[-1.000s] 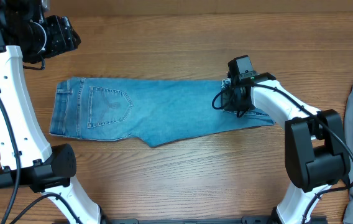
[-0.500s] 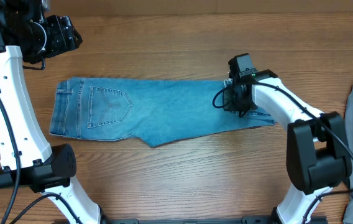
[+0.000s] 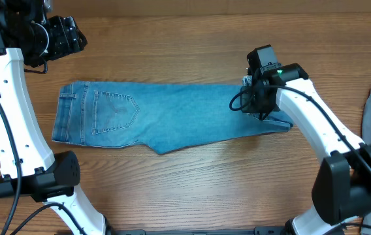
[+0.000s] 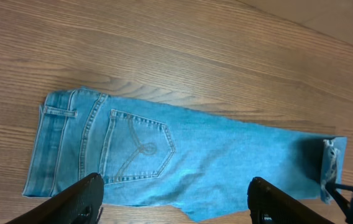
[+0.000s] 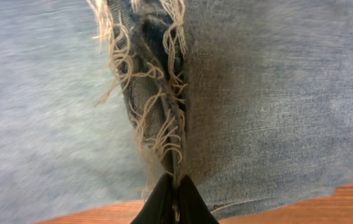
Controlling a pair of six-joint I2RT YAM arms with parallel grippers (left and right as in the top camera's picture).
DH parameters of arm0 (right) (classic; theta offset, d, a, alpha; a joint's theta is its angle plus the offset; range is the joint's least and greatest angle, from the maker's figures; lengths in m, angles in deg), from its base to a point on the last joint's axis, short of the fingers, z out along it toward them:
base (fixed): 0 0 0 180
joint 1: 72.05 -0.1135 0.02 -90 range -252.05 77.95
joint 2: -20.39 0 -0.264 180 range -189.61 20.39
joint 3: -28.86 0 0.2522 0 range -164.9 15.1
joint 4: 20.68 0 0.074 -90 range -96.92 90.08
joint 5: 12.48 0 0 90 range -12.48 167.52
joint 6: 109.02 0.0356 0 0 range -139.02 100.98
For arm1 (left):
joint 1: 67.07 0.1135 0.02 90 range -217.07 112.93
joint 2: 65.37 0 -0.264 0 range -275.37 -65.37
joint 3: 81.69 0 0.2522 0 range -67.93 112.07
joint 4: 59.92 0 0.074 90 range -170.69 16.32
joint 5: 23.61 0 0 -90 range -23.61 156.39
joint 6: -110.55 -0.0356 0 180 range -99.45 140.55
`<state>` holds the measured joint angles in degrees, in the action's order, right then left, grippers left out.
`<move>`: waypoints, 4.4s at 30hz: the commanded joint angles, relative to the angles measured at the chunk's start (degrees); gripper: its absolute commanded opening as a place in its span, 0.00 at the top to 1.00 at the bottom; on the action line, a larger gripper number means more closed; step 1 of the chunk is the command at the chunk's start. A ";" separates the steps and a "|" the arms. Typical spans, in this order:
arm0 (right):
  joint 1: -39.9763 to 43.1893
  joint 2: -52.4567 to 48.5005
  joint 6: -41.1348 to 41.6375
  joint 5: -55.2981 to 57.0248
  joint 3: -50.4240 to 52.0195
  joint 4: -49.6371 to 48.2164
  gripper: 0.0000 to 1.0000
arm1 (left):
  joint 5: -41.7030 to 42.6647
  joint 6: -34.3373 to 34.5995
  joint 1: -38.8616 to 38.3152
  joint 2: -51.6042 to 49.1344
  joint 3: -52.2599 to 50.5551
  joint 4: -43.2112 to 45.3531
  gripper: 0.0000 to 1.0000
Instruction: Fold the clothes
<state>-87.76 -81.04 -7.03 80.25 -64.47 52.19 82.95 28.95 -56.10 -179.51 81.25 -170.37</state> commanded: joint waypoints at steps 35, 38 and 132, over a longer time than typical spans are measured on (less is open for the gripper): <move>-10.56 -2.12 5.86 -17.97 0.35 -3.82 0.94 | 0.90 -0.70 -0.17 0.59 0.11 -0.11 0.21; -11.47 -2.12 6.60 -18.51 1.44 -6.29 0.93 | 0.90 -0.70 -0.17 0.59 0.11 -0.11 0.21; -14.16 -8.74 8.90 -14.82 11.23 -19.54 0.49 | 0.87 -0.72 -0.90 0.44 0.09 -0.11 0.10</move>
<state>-99.61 -88.43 1.73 67.79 -52.80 32.25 82.97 28.95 -56.59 -179.51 81.25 -170.37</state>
